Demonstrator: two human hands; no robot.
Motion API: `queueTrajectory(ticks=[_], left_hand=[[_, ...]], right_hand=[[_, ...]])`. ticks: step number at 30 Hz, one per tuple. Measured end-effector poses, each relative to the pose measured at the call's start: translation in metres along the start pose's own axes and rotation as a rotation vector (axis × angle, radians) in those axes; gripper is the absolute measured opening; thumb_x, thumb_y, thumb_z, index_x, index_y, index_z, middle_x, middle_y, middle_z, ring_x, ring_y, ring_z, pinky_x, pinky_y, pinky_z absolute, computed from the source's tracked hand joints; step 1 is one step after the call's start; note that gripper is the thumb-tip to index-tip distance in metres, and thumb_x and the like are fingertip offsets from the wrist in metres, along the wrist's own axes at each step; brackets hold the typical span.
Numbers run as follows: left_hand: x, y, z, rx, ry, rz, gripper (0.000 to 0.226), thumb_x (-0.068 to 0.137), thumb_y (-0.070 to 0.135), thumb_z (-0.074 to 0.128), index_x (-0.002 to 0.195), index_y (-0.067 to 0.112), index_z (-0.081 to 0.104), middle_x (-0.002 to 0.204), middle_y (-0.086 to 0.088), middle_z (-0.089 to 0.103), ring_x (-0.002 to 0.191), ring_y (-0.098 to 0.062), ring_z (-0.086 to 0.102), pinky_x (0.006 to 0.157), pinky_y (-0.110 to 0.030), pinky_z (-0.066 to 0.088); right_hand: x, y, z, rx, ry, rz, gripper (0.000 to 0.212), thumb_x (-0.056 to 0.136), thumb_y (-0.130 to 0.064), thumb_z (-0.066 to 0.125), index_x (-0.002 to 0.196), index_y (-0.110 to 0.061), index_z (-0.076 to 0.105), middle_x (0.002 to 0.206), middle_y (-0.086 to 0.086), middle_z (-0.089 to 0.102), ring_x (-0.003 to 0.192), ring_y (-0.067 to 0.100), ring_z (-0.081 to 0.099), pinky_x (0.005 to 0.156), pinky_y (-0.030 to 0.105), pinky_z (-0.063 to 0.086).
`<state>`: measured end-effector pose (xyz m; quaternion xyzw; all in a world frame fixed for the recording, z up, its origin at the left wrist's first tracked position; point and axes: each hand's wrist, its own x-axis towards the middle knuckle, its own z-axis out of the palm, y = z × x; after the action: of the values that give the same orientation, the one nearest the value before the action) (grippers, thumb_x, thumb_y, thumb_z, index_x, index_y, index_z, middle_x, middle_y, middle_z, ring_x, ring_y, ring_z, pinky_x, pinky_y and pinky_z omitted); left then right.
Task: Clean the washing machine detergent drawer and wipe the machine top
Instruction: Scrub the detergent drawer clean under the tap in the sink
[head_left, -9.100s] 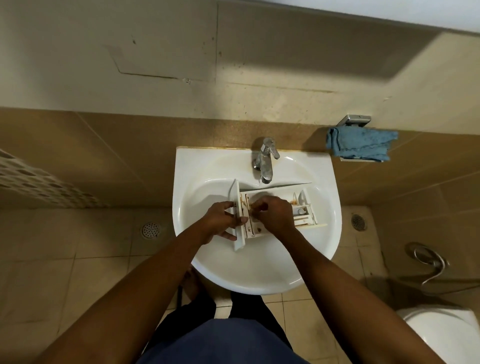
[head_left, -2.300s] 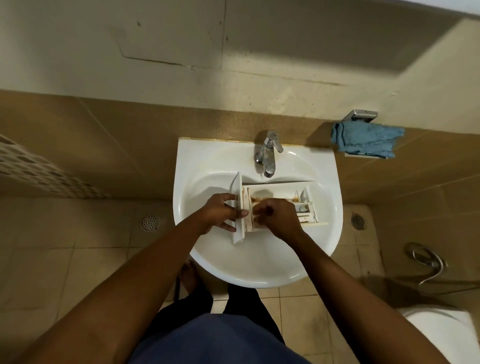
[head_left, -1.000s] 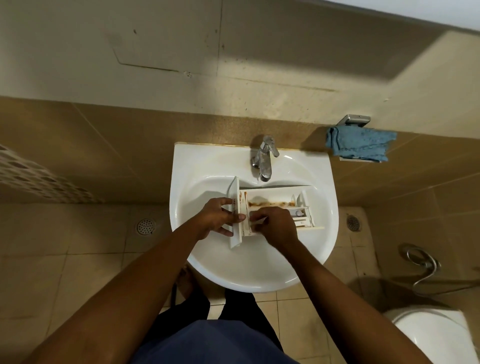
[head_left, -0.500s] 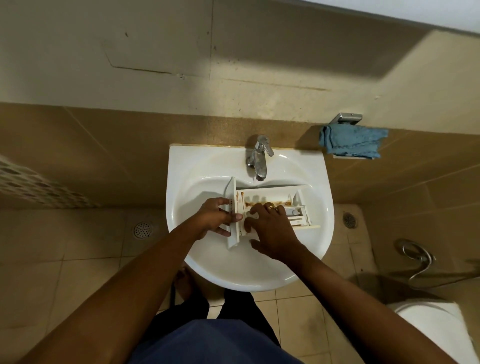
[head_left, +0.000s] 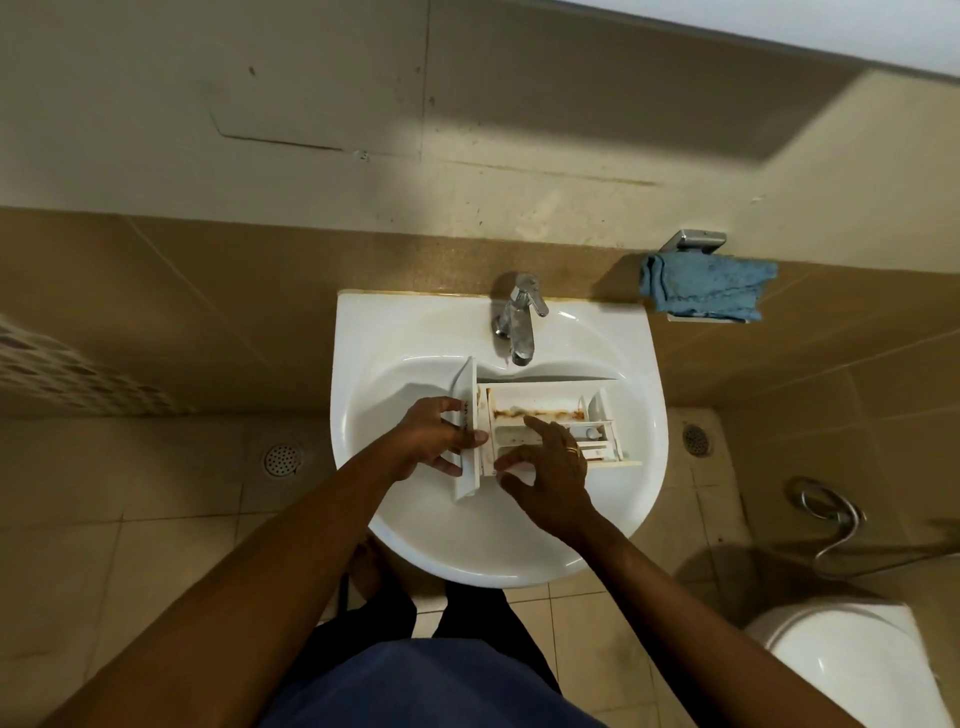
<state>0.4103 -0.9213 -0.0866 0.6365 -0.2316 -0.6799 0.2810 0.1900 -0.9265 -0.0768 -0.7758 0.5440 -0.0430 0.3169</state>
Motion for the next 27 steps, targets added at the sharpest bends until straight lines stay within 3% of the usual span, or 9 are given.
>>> queueTrajectory(ticks=[2, 5, 10, 14, 17, 19, 22, 24, 27], left_hand=[[0.000, 0.000, -0.001, 0.001, -0.001, -0.004, 0.071, 0.079, 0.014, 0.088, 0.142, 0.015, 0.056, 0.115, -0.011, 0.074, 0.097, -0.028, 0.076, 0.067, -0.046, 0.065], [0.000, 0.001, -0.001, -0.010, -0.005, -0.007, 0.075, 0.078, 0.013, 0.089, 0.144, 0.014, 0.054, 0.116, -0.012, 0.073, 0.097, -0.029, 0.075, 0.066, -0.045, 0.065], [0.002, 0.000, -0.003, -0.021, -0.007, -0.017, 0.080, 0.077, 0.011, 0.090, 0.147, 0.013, 0.052, 0.116, -0.014, 0.074, 0.098, -0.031, 0.075, 0.071, -0.050, 0.065], [0.003, -0.002, -0.004, -0.047, -0.036, -0.036, 0.080, 0.077, 0.012, 0.090, 0.147, 0.014, 0.052, 0.110, -0.014, 0.077, 0.098, -0.030, 0.076, 0.076, -0.054, 0.064], [0.003, -0.001, -0.004, -0.044, -0.042, -0.039, 0.081, 0.078, 0.012, 0.089, 0.149, 0.015, 0.050, 0.111, -0.013, 0.077, 0.098, -0.029, 0.076, 0.076, -0.053, 0.065], [0.004, -0.001, -0.003, -0.040, -0.039, -0.040, 0.081, 0.079, 0.012, 0.088, 0.150, 0.016, 0.049, 0.111, -0.012, 0.077, 0.099, -0.028, 0.076, 0.075, -0.052, 0.065], [0.004, -0.003, -0.002, -0.045, -0.030, -0.035, 0.082, 0.079, 0.013, 0.089, 0.150, 0.017, 0.049, 0.109, -0.012, 0.077, 0.100, -0.028, 0.076, 0.070, -0.048, 0.065], [0.004, -0.005, -0.002, -0.050, -0.027, -0.038, 0.084, 0.078, 0.014, 0.089, 0.151, 0.017, 0.048, 0.109, -0.012, 0.078, 0.100, -0.027, 0.076, 0.069, -0.046, 0.065], [0.005, -0.006, -0.001, -0.053, -0.027, -0.032, 0.085, 0.078, 0.016, 0.089, 0.152, 0.018, 0.047, 0.110, -0.012, 0.077, 0.102, -0.028, 0.075, 0.070, -0.047, 0.065]], right_hand=[[0.001, -0.003, 0.006, 0.038, 0.144, 0.020, 0.009, 0.077, -0.036, 0.084, 0.083, -0.033, 0.079, 0.149, -0.002, 0.054, 0.145, 0.028, 0.037, 0.111, 0.051, 0.029], [0.008, -0.015, 0.018, 0.020, 0.259, 0.100, 0.017, 0.068, -0.034, 0.092, 0.075, -0.030, 0.077, 0.133, -0.002, 0.065, 0.131, 0.026, 0.051, 0.103, 0.047, 0.037], [0.040, -0.030, 0.019, -0.017, 0.297, 0.229, 0.015, 0.074, -0.036, 0.086, 0.082, -0.025, 0.081, 0.107, -0.003, 0.075, 0.108, 0.024, 0.064, 0.093, 0.040, 0.046], [0.085, -0.040, -0.009, 0.631, 0.333, 0.453, 0.010, 0.086, -0.029, 0.077, 0.079, -0.022, 0.078, 0.078, 0.001, 0.078, 0.080, 0.024, 0.076, 0.083, 0.047, 0.062], [0.114, -0.048, -0.025, 1.122, 0.226, 0.527, 0.010, 0.095, 0.000, 0.065, 0.091, 0.001, 0.074, 0.084, 0.020, 0.076, 0.089, 0.037, 0.076, 0.087, 0.046, 0.063], [0.122, -0.043, -0.027, 1.343, 0.159, 0.562, 0.015, 0.098, 0.001, 0.058, 0.102, 0.011, 0.068, 0.089, 0.026, 0.071, 0.100, 0.043, 0.074, 0.088, 0.047, 0.062], [0.129, -0.031, -0.026, 1.767, 0.135, 0.599, 0.016, 0.102, -0.009, 0.052, 0.088, -0.001, 0.057, 0.097, 0.026, 0.062, 0.112, 0.052, 0.067, 0.082, 0.055, 0.062], [0.134, -0.028, -0.029, 1.889, 0.057, 0.622, 0.019, 0.102, -0.008, 0.045, 0.085, -0.004, 0.053, 0.105, 0.029, 0.064, 0.113, 0.053, 0.066, 0.080, 0.056, 0.063], [0.135, -0.035, -0.036, 1.822, -0.092, 0.596, 0.030, 0.102, -0.008, 0.035, 0.112, 0.010, 0.057, 0.104, 0.034, 0.071, 0.096, 0.046, 0.074, 0.072, 0.045, 0.065]])
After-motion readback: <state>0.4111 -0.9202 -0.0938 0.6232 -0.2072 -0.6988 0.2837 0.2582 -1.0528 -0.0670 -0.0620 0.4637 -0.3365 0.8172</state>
